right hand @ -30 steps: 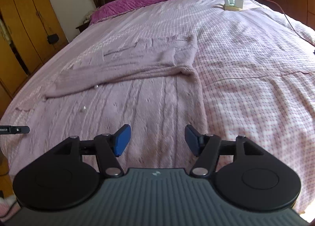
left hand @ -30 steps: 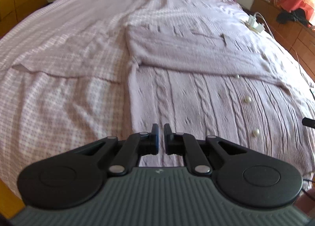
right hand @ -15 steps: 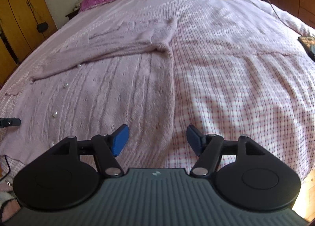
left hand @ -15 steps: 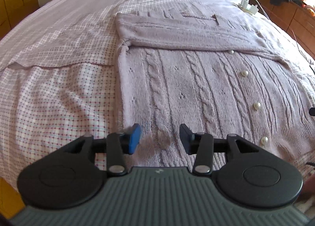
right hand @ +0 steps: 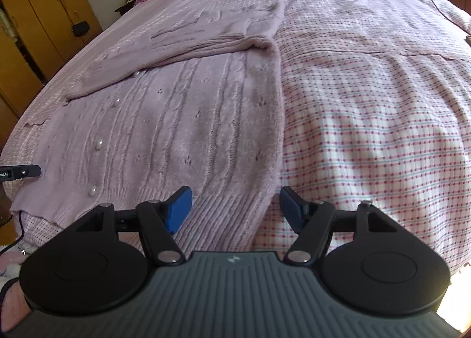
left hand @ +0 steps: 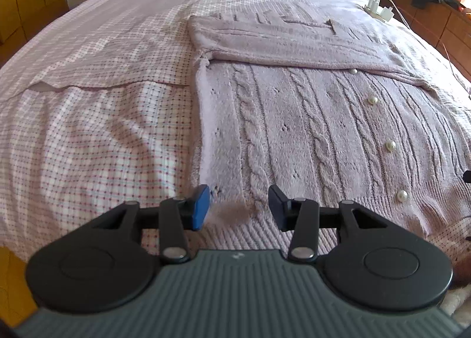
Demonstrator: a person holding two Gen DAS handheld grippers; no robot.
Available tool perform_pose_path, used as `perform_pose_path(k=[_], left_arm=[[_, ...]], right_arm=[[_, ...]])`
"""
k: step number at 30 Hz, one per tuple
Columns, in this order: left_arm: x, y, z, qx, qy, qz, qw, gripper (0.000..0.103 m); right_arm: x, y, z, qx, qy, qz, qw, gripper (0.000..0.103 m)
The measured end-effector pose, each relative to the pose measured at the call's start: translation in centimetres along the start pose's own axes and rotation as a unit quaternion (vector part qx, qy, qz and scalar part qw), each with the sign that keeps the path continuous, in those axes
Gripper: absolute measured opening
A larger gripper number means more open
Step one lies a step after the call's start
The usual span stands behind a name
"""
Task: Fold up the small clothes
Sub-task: 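Move both open grippers to the ribbed hem of the cardigan, then grasp the ribbed cardigan hem with both grippers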
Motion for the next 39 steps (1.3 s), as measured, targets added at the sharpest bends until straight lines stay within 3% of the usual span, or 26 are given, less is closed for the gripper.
perform_pose_path(k=[10, 20, 26, 32, 36, 39], left_arm=[[-0.4, -1.5, -0.3, 0.017, -0.006, 0.022, 0.9996, 0.046], [-2.4, 0.2, -1.1, -0.026, -0.049, -0.012, 0.9984, 0.046], [-2.5, -0.7, -1.5, -0.027, -0.053, 0.002, 0.9982, 0.046], [-2.9, 0.3, -2.0, -0.034, -0.084, -0.042, 0.995, 0.044], [-1.9, 0.3, -2.2, -0.024, -0.084, -0.112, 0.9898, 0.045], [-1.1, 0.7, -2.6, -0.024, -0.065, -0.096, 0.993, 0.044]], right_arm=[[-0.4, -0.1, -0.1, -0.003, 0.001, 0.019, 1.0, 0.073], [0.1, 0.3, -0.3, -0.01, 0.023, 0.05, 0.998, 0.073], [0.0, 0.0, -0.4, -0.01, 0.029, 0.071, 0.997, 0.073], [-0.5, 0.4, -0.6, -0.012, 0.023, 0.085, 0.996, 0.073], [-0.5, 0.9, -0.6, -0.013, 0.027, 0.095, 0.995, 0.073], [-0.3, 1.3, -0.6, -0.012, 0.032, 0.101, 0.994, 0.073]])
Point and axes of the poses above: each gripper's, at about its wrist camera, not at the fingertips, and y roughly the way its jaws point, x to its right, z to its top, the point moved 2 cm from there along y, roughly the way its jaws point, and after that the axes turned 4 degrees about -z, right-handed, at the moved point
